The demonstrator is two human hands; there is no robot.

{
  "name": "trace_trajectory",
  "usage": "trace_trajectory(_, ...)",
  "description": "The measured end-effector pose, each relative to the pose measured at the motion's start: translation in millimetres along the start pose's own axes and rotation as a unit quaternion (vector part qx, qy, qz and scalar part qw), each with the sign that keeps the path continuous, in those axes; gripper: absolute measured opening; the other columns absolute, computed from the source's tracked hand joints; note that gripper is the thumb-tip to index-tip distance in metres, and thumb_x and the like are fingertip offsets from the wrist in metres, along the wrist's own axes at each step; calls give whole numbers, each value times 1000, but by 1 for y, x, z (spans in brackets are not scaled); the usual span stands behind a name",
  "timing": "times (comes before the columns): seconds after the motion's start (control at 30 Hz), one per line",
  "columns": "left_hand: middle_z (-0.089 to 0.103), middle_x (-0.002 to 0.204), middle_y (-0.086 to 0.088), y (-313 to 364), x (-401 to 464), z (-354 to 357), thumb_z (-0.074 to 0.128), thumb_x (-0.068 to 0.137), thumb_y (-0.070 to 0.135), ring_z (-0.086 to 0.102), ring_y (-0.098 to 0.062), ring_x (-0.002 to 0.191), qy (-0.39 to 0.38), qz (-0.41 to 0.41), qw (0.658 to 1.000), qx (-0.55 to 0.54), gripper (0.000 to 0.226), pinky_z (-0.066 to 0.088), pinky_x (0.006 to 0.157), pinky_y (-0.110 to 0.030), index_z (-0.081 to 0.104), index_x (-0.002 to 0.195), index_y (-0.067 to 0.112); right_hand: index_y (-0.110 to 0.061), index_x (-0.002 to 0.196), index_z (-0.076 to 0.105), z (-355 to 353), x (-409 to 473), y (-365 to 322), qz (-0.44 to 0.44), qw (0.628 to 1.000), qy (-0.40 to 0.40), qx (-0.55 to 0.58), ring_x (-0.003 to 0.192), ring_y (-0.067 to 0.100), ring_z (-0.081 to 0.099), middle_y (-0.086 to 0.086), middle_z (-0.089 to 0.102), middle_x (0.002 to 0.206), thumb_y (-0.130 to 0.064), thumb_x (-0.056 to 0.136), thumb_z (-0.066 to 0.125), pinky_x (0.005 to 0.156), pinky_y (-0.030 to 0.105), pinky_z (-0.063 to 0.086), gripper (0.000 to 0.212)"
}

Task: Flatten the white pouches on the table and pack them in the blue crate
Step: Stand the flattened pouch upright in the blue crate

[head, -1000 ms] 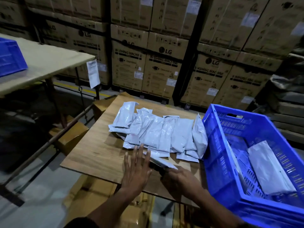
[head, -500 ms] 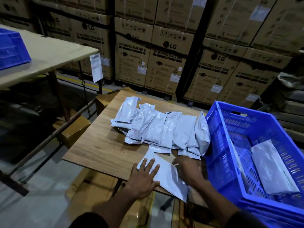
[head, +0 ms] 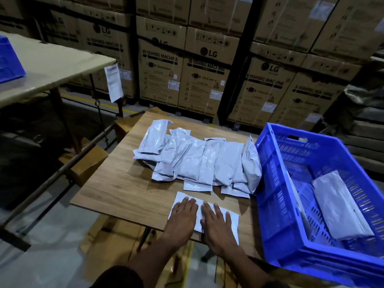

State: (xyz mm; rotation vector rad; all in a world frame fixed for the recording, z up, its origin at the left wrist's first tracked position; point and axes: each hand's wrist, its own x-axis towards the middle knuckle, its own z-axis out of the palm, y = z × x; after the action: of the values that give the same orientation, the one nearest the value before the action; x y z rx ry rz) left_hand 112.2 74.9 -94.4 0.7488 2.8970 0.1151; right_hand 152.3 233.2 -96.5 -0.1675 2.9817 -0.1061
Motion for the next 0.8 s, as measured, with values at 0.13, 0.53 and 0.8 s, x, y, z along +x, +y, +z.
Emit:
trace_trajectory(0.13, 58, 137, -3, 0, 3, 0, 37, 95, 38, 53, -28, 128, 1, -5, 998, -56, 51, 47, 101, -44, 53, 140, 21, -21, 149, 42, 5, 1, -6, 47, 999, 5, 6, 141, 25, 38, -9, 44, 153, -38, 105, 4, 103, 62, 41, 61)
trace_trajectory(0.53, 43, 158, 2, -8, 2, 17, 30, 96, 53, 36, -41, 145, -3, -13, 999, -33, 61, 40, 108, -58, 49, 150, 32, -27, 154, 35, 16, -14, 8, 70, 997, 13, -11, 148, 29, 29, -8, 29, 162, -49, 102, 25, 113, 54, 11, 57)
trace_trajectory(0.8, 50, 152, 3, -17, 2, 23, 37, 94, 54, 41, -39, 141, -5, -16, 1000, -20, 60, 47, 103, -56, 52, 147, 30, -41, 156, -10, 11, -26, 20, 135, 990, -10, 30, 152, 27, -17, -15, -24, 162, -59, 100, 3, 120, 54, -2, 61)
